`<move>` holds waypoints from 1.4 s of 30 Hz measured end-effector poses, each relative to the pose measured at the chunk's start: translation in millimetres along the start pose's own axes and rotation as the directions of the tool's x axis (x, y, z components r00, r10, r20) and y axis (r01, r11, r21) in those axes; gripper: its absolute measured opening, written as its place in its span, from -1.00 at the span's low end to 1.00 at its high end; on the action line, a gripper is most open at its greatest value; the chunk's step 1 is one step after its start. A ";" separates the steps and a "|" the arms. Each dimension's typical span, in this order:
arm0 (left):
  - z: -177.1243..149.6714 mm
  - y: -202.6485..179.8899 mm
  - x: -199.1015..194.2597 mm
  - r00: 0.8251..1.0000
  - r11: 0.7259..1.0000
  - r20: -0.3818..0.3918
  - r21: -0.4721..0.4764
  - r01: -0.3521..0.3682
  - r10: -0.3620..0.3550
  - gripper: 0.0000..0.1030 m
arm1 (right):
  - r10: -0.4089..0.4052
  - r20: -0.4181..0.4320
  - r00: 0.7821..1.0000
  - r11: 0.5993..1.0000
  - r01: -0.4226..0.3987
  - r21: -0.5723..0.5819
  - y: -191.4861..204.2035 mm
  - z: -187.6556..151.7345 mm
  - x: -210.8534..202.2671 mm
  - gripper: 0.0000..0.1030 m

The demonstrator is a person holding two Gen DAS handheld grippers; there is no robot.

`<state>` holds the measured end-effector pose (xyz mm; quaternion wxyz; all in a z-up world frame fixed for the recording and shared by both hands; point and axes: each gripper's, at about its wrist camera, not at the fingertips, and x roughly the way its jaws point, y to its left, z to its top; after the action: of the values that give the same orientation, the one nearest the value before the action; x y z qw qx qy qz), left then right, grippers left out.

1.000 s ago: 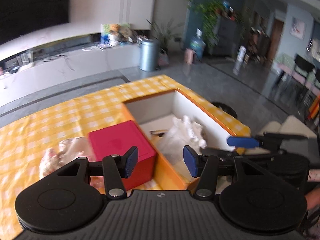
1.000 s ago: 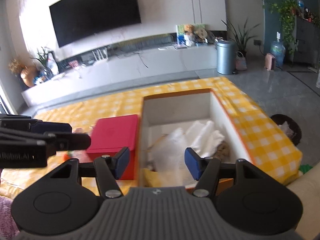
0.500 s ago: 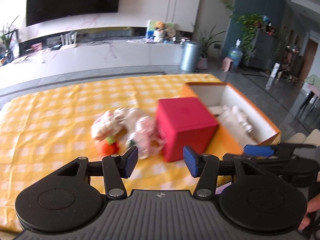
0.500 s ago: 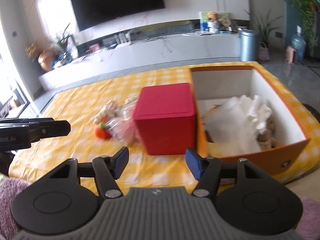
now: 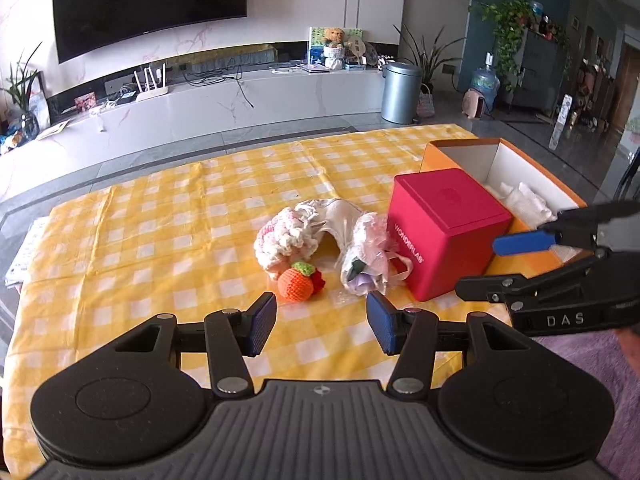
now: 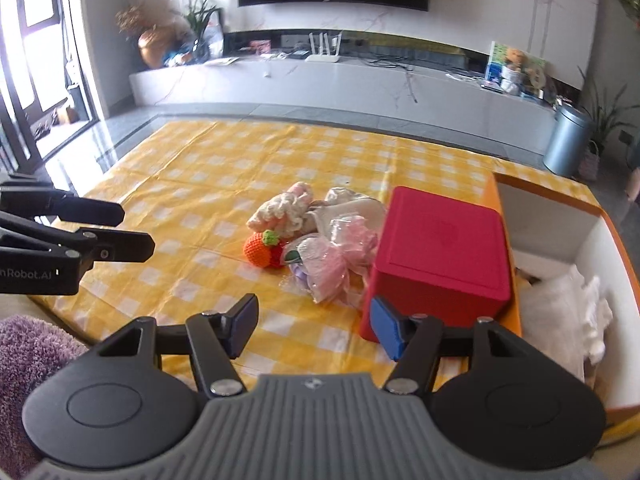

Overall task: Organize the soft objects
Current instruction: 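Withdraw both open grippers from the box back over the table, then grasp the orange crocheted fruit with the left gripper while the right grasps the pink-white crocheted hat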

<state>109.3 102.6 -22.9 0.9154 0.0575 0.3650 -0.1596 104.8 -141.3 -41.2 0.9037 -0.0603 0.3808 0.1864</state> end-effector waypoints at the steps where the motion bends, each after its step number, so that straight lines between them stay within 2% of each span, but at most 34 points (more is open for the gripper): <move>1: -0.6 3.4 3.0 1.000 1.000 -0.003 0.018 0.000 0.000 0.19 | 0.003 -0.008 1.000 1.000 -0.004 -0.020 1.6 3.5 3.8 0.20; 8: 6.3 16.3 30.2 0.999 0.995 -0.030 0.094 0.025 -0.023 0.19 | 0.000 -0.047 0.999 0.983 -0.009 -0.185 9.9 34.2 32.6 0.20; 16: 6.5 25.5 73.4 0.995 0.988 -0.082 0.137 0.075 -0.064 0.19 | 0.023 -0.108 0.994 0.955 -0.053 -0.292 21.9 50.7 78.3 0.15; 18: 4.8 29.4 82.2 0.993 0.987 -0.092 0.133 0.086 -0.074 0.19 | 0.020 -0.124 0.992 0.951 -0.057 -0.303 23.8 49.3 90.0 0.08; 24: 8.7 34.1 114.3 0.988 0.986 -0.118 0.123 0.110 -0.095 0.18 | 0.043 -0.147 0.988 0.948 -0.087 -0.307 22.5 58.9 111.7 0.07; 30: 13.9 37.8 150.8 0.980 0.987 -0.155 0.081 0.140 -0.126 0.18 | 0.025 -0.131 0.991 0.949 -0.065 -0.310 16.4 76.7 123.3 0.07; 38: 5.7 30.6 177.5 0.980 0.987 -0.186 0.126 0.101 -0.076 0.18 | 0.019 -0.160 0.987 0.951 -0.067 -0.302 7.2 82.2 144.4 0.08; 39: 4.3 30.8 177.7 0.980 0.987 -0.186 0.129 0.097 -0.072 0.17 | 0.026 -0.167 0.986 0.951 -0.075 -0.299 6.5 82.3 147.4 0.08; 40: 2.8 31.6 177.8 0.979 0.987 -0.188 0.127 0.100 -0.075 0.04 | 0.029 -0.172 0.985 0.951 -0.080 -0.297 6.4 82.3 150.0 0.08; 42: 2.9 33.0 177.0 0.980 0.988 -0.180 0.107 0.108 -0.088 -0.07 | 0.033 -0.176 0.984 0.950 -0.086 -0.300 7.6 82.2 154.8 0.08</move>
<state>243.1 88.7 -142.7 0.8659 0.1063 0.4366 -0.2198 255.8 -68.6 -93.2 0.8419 -0.2036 0.4239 0.2647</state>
